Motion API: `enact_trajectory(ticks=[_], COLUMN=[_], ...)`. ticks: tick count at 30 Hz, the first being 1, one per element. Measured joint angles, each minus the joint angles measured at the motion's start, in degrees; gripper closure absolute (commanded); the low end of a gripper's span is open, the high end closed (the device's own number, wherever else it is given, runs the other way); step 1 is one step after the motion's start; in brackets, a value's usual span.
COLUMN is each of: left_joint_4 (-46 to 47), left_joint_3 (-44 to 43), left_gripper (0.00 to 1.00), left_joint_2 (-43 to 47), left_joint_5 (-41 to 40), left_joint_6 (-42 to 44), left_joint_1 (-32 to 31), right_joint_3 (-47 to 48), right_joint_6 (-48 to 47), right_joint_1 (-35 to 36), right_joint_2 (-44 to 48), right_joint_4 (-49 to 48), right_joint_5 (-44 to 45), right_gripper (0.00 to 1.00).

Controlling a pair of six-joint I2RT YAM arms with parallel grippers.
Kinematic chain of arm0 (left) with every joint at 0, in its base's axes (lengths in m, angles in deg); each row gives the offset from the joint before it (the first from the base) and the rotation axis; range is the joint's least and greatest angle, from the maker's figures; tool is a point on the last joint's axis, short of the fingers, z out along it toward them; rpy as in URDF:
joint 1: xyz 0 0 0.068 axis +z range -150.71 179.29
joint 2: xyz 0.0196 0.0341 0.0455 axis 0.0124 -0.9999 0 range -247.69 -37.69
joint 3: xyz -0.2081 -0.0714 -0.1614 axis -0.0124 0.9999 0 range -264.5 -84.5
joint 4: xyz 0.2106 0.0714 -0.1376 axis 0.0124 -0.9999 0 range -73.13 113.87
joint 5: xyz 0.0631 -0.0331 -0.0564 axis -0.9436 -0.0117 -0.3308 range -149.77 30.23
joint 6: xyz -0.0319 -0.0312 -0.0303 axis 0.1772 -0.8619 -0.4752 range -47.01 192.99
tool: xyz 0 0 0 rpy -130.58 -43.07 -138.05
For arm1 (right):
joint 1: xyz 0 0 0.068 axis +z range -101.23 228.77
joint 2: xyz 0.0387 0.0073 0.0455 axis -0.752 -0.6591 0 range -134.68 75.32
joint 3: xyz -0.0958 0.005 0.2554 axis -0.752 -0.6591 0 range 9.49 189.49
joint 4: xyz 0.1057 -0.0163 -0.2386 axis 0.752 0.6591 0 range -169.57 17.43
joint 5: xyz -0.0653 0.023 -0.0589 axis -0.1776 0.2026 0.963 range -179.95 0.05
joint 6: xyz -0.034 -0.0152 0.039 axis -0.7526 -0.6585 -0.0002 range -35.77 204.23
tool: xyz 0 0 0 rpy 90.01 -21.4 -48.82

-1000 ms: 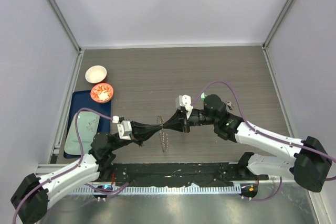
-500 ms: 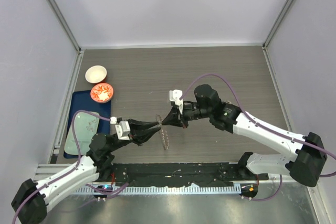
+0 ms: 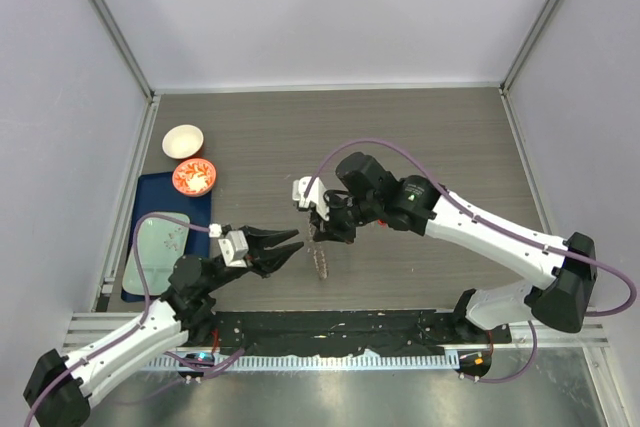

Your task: Put the keys on the keyring

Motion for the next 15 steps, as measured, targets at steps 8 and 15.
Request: enact_trajectory(ticks=[8, 15], left_joint_4=[0.20, 0.74], left_joint_3=[0.00, 0.00], left_gripper=[0.67, 0.67], left_joint_2=[-5.92, -8.79], left_joint_5=[1.68, 5.20], left_joint_6=[-0.02, -0.04], left_joint_1=[-0.02, 0.00], right_joint_3=[2.27, 2.27], right_joint_6=[-2.95, -4.33], right_joint_1=[3.30, 3.91], right_joint_2=[-1.46, -1.90], right_joint_4=[5.64, 7.28], right_joint_5=[4.09, 5.42], right_gripper=[0.99, 0.99])
